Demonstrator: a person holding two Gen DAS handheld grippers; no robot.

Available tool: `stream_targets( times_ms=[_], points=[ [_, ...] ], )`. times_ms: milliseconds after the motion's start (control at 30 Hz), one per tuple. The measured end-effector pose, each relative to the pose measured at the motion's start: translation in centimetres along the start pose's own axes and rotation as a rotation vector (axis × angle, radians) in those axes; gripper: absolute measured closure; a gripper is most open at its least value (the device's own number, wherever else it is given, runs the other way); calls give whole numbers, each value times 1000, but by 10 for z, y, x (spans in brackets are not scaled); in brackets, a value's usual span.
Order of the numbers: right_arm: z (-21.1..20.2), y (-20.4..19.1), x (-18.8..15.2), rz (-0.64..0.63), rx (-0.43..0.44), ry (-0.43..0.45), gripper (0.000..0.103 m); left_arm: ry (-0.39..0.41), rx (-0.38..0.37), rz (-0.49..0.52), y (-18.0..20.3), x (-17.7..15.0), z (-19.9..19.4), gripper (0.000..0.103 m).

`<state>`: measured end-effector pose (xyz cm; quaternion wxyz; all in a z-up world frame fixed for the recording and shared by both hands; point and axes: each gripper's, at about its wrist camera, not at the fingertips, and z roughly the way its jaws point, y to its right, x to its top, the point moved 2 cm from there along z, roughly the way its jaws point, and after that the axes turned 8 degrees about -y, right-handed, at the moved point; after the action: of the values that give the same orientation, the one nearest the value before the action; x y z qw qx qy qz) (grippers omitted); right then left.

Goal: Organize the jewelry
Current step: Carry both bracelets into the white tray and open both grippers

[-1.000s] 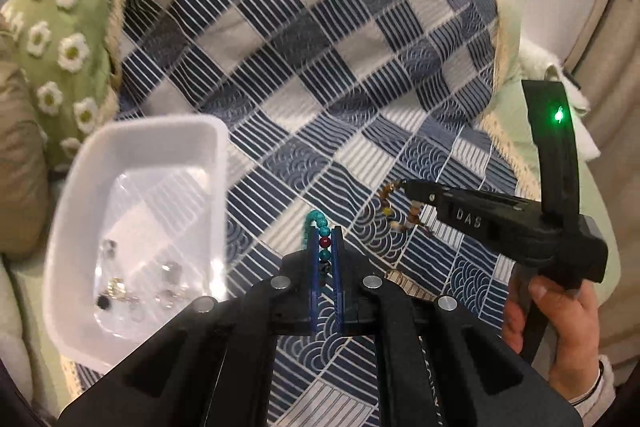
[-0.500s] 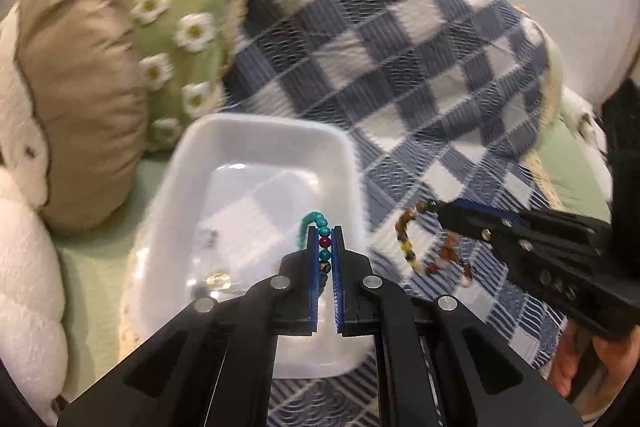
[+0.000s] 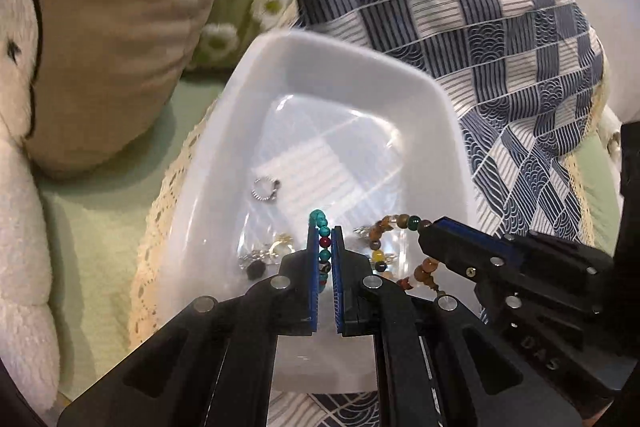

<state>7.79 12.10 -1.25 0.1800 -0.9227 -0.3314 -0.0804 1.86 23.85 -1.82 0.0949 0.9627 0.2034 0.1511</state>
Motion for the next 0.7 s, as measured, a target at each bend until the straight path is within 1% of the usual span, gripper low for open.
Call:
stream_targets(
  times_ms=[167, 200, 267, 333, 467, 633, 700],
  points=[
    [23, 8, 1, 23, -56, -37, 92, -57, 63, -9, -16, -3, 19, 97],
    [26, 10, 2, 26, -66, -42, 92, -71, 88, 0, -17, -4, 24, 97],
    [33, 12, 2, 32, -75, -53, 92, -83, 112, 14, -16, -5, 28, 97],
    [38, 13, 2, 30, -81, -61, 92, -95, 97, 29, -13, -6, 31, 97],
    [39, 12, 2, 25, -107, -58, 92, -99, 102, 32, -10, -5, 31, 97],
    [38, 14, 4, 26, -112, -65, 91, -93, 110, 25, -8, -3, 28, 96],
    [35, 14, 3, 25, -109, -60, 89, -89, 105, 17, -8, 0, 29, 95]
  ],
)
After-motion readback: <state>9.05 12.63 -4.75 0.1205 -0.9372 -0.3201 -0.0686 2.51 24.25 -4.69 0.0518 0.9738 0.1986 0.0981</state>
